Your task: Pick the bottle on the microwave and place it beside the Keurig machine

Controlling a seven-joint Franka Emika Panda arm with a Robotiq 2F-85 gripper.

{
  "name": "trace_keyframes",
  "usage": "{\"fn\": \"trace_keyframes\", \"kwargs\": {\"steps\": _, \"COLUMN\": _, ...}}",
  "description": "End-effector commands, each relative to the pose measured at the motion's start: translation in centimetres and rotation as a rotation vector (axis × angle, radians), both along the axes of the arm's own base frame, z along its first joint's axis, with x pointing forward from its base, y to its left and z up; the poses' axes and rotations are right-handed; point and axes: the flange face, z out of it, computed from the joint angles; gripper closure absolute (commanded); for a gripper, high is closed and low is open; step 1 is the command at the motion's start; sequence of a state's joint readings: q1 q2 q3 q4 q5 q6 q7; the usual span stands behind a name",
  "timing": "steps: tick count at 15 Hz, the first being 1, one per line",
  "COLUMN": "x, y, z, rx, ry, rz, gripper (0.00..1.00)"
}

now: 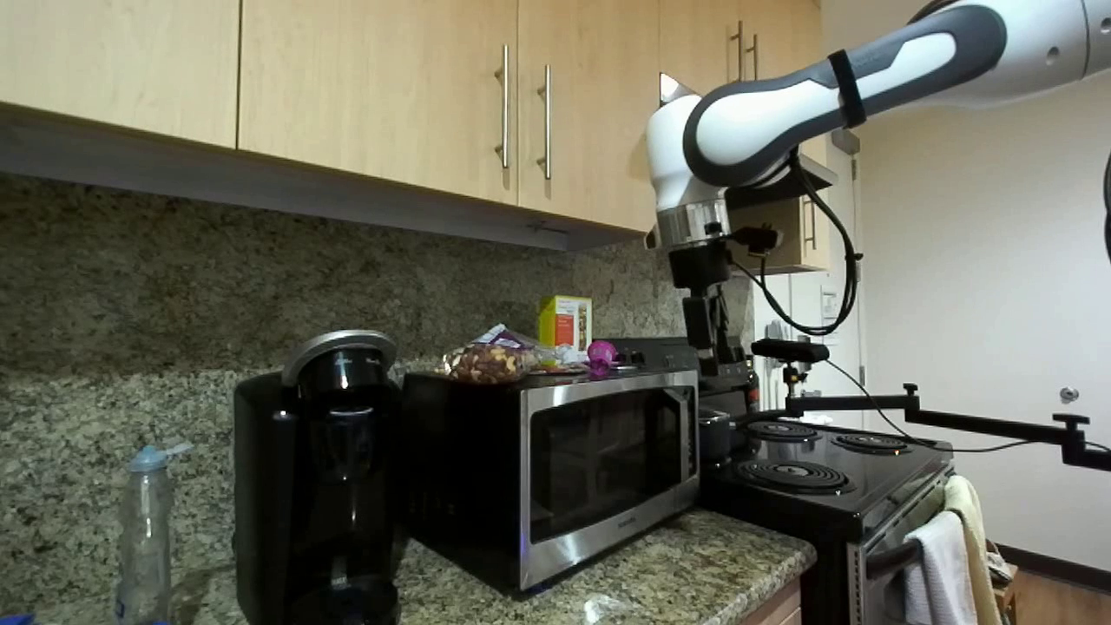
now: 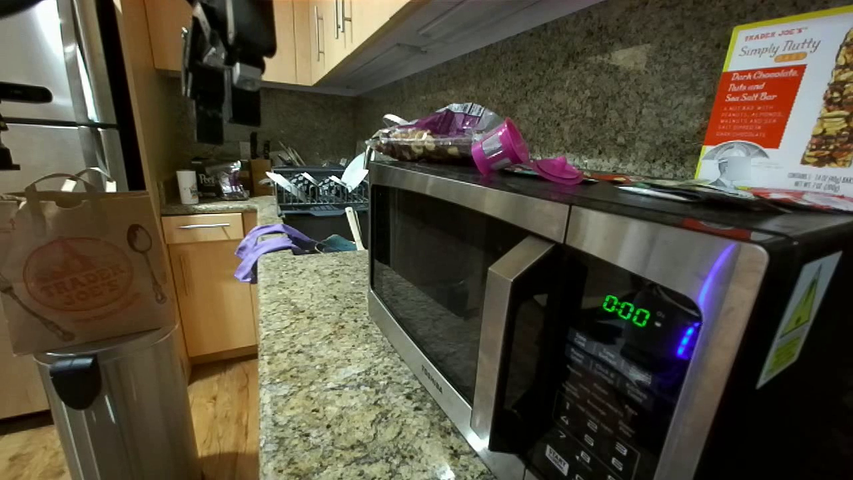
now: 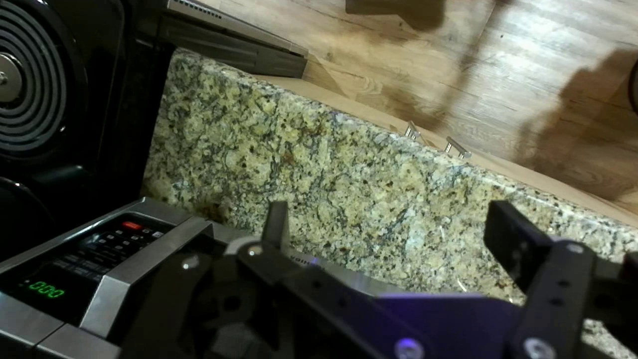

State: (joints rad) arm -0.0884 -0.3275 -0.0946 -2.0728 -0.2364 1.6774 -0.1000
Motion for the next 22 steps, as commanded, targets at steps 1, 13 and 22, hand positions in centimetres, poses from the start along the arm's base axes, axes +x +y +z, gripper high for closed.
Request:
{"fn": "trace_keyframes", "kwargs": {"steps": 1, "x": 2.5, "y": -2.0, "z": 2.1, "rx": -0.005, "ry": -0.041, "rz": 0.001, "gripper": 0.00}}
{"fn": "trace_keyframes", "kwargs": {"steps": 13, "x": 13.0, "y": -7.2, "z": 5.6, "rx": -0.151, "ry": -0.102, "rz": 0.082, "gripper": 0.00}}
{"fn": "trace_keyframes", "kwargs": {"steps": 22, "x": 18.6, "y": -7.0, "z": 3.3, "rx": -0.203, "ry": -0.052, "rz": 0.253, "gripper": 0.00}}
